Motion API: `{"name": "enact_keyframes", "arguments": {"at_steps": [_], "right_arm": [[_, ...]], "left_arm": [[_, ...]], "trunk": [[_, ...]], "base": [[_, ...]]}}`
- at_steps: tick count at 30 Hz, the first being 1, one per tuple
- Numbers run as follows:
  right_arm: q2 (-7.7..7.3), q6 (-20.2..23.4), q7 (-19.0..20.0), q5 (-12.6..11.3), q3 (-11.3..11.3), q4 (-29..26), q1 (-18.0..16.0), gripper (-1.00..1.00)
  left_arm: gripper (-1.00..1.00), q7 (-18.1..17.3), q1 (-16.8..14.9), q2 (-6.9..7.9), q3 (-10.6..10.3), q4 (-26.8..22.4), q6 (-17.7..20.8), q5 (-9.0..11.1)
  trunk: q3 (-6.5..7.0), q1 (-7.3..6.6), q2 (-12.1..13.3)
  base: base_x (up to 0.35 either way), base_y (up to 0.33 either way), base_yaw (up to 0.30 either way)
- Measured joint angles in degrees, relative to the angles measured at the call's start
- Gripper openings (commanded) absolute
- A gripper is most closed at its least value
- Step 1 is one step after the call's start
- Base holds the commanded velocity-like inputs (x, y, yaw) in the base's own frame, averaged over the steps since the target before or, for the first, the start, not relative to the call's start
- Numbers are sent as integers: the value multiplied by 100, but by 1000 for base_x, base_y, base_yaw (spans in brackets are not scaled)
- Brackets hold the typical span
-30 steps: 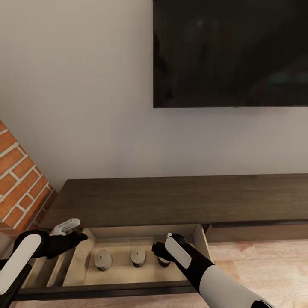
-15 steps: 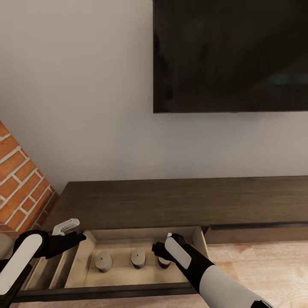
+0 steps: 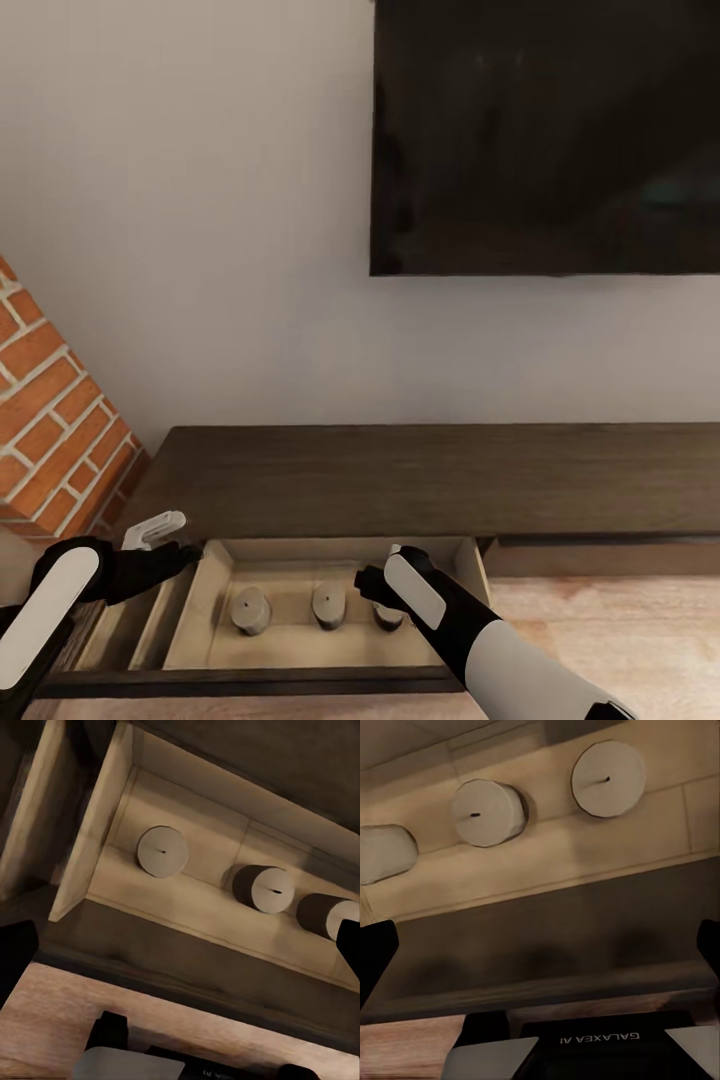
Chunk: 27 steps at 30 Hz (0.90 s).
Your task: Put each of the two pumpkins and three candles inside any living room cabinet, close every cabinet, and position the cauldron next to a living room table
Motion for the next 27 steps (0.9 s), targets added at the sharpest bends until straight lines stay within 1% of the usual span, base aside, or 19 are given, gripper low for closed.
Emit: {"name": "enact_keyframes", "arguments": {"at_steps": [4,8,12,23,27], "right_arm": [[0,0,-7,0,0,2,0,100],[-3,3,-4,0,-3,0,1,100],[-9,1,-2,0,-7,0,1,100],[-10,8,7,0,-10,0,1,100],[-10,9,8,0,-9,-4,1,100]], "left_arm": [[100,0,0,0,0,-3,6,1],[100,0,-2,0,-2,-3,6,-5],[100,-4,-2,0,-2,-3,7,-5],[100,-9,-2,-1,-2,-5,8,-1],[100,-9,-2,-1,1,-6,8,-1]], "trunk": [[72,-88,160],[144,-175,321],[216,-263,481],[413,-505,923],[485,-591,1083]], "base": [[0,0,240],[-89,12,60],[-126,24,9],[-10,2,-53],[-125,0,-2]]}}
